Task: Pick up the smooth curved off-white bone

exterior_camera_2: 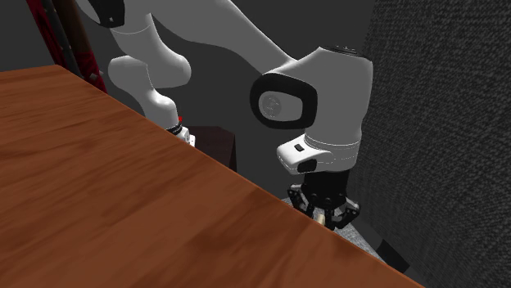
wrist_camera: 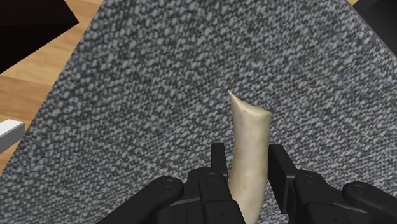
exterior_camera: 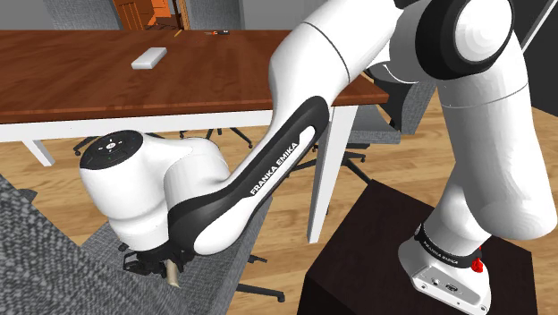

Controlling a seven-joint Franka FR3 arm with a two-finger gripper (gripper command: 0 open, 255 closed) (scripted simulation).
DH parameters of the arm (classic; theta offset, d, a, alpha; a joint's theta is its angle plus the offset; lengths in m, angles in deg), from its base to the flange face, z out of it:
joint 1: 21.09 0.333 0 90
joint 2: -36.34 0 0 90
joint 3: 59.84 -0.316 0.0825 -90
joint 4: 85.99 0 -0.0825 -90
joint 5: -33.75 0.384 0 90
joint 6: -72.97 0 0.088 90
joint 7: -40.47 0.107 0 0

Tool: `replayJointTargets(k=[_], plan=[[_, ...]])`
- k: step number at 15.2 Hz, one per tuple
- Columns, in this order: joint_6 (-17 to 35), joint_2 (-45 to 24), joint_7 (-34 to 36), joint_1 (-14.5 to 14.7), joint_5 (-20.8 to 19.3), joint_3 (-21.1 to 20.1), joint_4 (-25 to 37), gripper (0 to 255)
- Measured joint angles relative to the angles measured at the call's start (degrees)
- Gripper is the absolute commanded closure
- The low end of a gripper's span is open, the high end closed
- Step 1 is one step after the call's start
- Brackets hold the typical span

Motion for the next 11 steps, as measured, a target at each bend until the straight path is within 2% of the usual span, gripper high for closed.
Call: replayJointTargets(k=[5,11], plan=[[-0.27,0.13,-0.07,-0.01,0.15,-0.11,0.15,255],[-2.98,2.6,-1.44,-1.05,2.24,-1.66,0.81,255]])
